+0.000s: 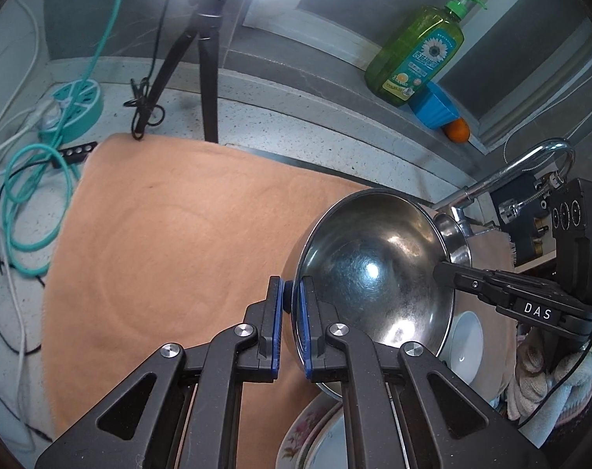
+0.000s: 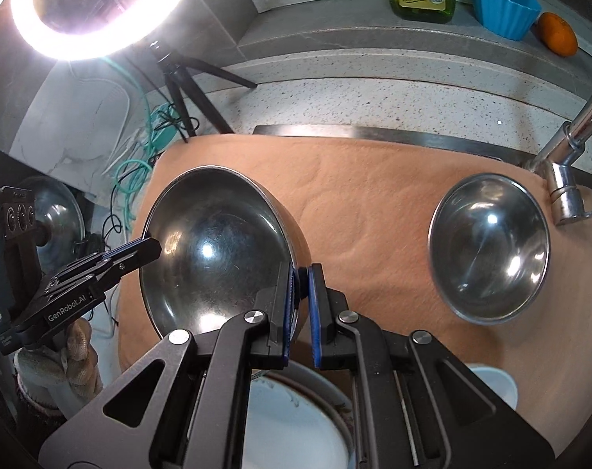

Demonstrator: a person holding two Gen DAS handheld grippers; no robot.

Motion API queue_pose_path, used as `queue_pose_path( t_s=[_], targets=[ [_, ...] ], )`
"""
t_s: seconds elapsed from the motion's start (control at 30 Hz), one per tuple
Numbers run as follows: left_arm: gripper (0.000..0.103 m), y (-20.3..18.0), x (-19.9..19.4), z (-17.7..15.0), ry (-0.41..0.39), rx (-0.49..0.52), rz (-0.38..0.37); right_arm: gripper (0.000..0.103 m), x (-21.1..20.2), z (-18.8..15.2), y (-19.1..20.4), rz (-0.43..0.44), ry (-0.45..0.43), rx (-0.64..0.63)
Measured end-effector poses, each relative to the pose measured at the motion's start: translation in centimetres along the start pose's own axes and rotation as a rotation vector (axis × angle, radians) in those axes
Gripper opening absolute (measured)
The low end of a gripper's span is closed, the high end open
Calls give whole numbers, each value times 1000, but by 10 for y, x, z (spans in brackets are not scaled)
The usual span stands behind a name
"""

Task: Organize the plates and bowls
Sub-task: 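Lift the steel bowl with both tools and carry it beside the plate stack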

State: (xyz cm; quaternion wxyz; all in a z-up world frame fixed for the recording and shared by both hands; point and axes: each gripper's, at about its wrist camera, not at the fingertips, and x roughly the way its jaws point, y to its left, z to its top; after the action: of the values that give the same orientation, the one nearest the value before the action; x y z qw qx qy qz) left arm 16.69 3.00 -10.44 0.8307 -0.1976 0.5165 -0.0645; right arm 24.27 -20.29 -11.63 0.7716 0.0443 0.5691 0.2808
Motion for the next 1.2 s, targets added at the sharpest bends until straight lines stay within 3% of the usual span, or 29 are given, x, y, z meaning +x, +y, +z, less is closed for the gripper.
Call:
queue_pose_path(
  t_s=[0.67,1.2],
  targets=[
    [7,46,-46,-40,-40,-63,56,8,18,-40,63,55,52,-87],
    [7,92,-65,-82,2,-130,100,8,53,-68,111,109,171,-164]
  ],
)
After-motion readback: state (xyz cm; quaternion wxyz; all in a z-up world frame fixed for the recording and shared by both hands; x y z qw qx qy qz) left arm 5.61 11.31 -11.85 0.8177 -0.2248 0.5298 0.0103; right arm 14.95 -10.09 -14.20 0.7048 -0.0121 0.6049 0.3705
